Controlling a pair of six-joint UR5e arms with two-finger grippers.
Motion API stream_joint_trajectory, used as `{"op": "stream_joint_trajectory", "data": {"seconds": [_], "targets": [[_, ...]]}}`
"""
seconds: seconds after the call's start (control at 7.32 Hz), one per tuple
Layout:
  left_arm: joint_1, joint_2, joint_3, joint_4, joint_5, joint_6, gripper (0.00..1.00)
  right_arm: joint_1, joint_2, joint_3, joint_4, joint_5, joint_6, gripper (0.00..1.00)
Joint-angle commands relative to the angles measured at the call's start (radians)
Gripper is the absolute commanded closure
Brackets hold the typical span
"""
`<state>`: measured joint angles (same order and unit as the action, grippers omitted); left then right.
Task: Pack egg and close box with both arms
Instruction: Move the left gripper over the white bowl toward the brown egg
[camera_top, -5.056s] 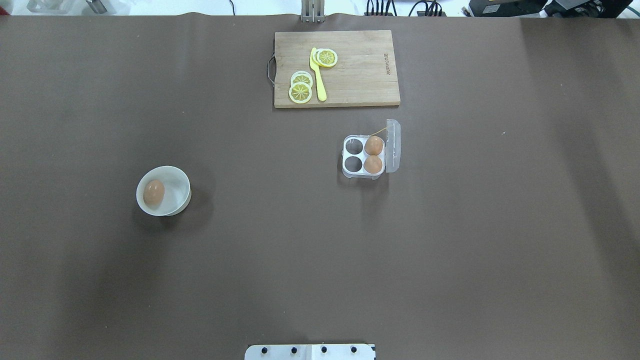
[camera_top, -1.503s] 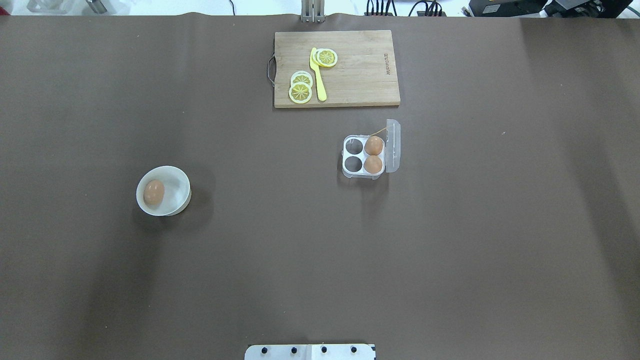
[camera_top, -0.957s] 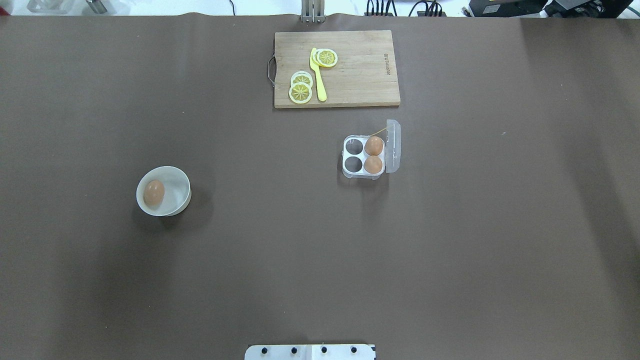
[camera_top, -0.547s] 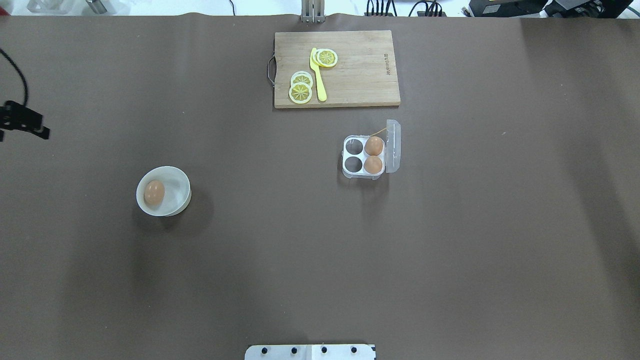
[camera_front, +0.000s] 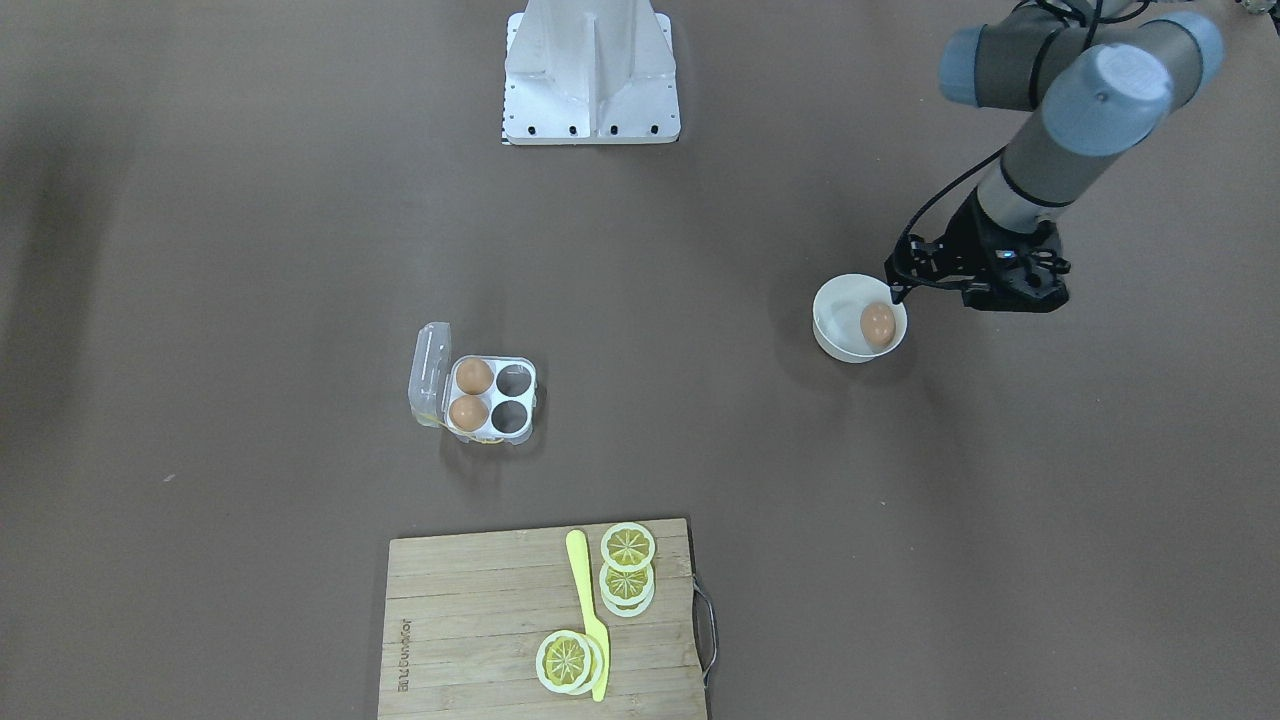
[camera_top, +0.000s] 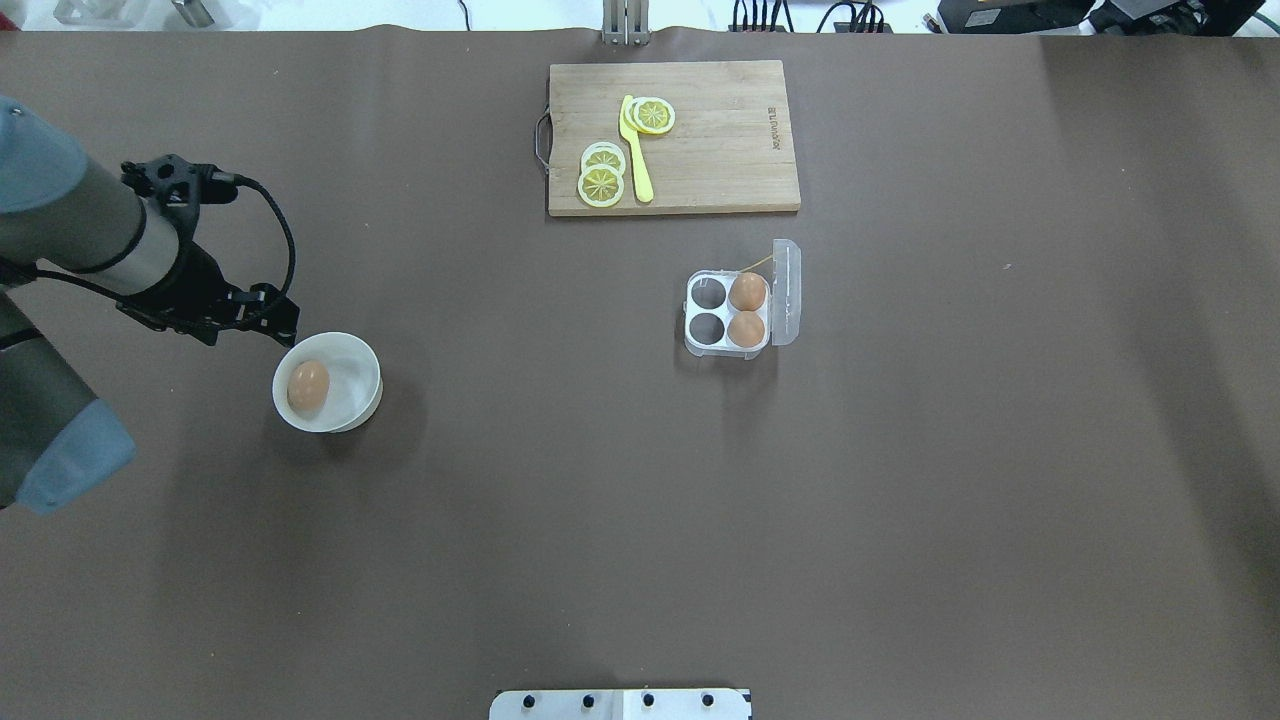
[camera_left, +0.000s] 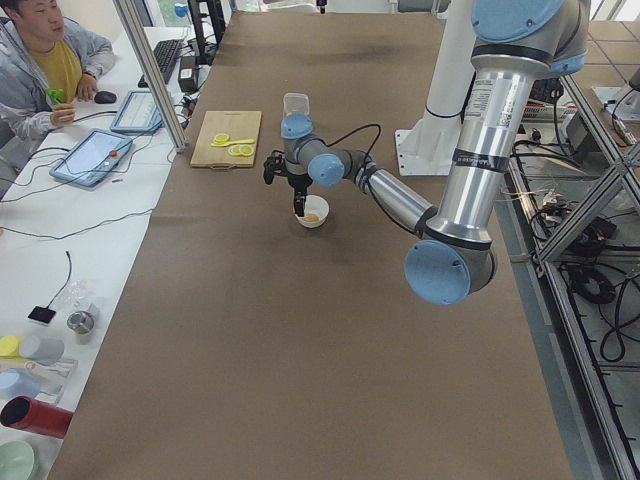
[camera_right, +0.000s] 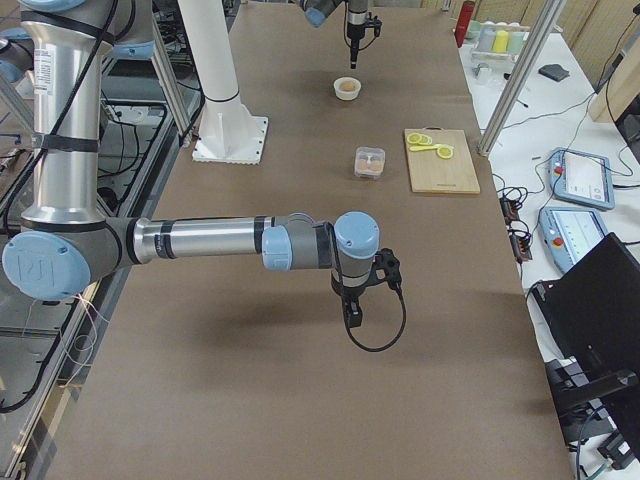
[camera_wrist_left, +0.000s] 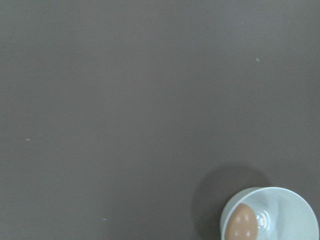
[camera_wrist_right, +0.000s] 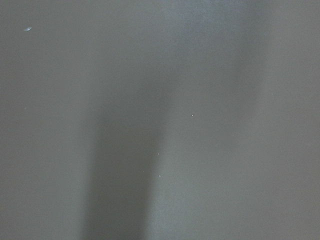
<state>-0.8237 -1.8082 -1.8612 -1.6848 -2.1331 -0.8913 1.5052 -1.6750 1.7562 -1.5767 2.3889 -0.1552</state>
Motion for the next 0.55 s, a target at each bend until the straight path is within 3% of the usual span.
{"op": "stream_joint_trajectory", "data": {"seconds": [0.0,0.41], "targets": [[0.050,-0.049,0.063,0.000,0.004,-0.068,0.30,-0.005,0.000,-0.003,-0.002,0.001,0.000,0.00],[0.061,-0.056,0.106,-0.007,0.012,-0.060,0.33,-0.006,0.000,-0.003,0.000,0.001,-0.003,0.00]]}}
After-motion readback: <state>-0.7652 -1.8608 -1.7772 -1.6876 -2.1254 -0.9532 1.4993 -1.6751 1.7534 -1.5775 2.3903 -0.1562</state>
